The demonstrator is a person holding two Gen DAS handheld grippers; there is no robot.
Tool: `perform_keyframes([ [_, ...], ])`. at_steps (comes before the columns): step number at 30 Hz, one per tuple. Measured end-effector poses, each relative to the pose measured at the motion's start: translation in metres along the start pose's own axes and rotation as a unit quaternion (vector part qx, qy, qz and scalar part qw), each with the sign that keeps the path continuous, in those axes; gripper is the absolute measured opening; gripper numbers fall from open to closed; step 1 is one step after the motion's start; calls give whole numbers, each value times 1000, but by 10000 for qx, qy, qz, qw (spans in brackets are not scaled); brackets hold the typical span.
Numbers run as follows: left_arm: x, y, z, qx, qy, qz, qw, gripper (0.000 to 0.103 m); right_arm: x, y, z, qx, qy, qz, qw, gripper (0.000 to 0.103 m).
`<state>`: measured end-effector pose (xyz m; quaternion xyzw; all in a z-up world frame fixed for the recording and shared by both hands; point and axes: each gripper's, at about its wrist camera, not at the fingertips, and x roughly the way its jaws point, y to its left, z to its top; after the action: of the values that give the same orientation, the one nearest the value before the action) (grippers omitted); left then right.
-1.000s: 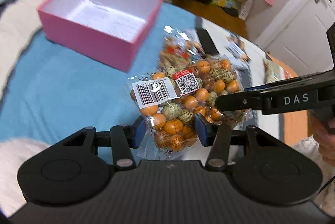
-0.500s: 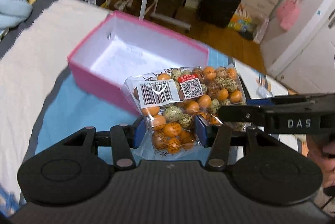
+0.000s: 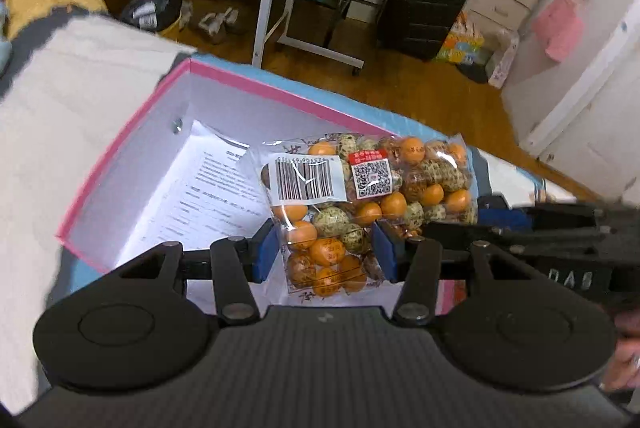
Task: Organize snacks
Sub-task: 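Lower the nut bag into the pink box and open the right gripper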
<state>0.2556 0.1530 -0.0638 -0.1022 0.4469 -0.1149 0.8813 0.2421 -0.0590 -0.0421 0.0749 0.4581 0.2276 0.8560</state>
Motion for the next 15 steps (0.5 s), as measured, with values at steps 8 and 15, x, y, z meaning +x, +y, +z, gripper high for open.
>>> perform_keyframes([
  [8,21,13,-4,158,168,123,9997,52,27,10,-3,-170,236,-235,9993,46],
  [15,46,13,9,423,466,236,9977,51,51,24,-6,-826,446,-846,9920,46],
])
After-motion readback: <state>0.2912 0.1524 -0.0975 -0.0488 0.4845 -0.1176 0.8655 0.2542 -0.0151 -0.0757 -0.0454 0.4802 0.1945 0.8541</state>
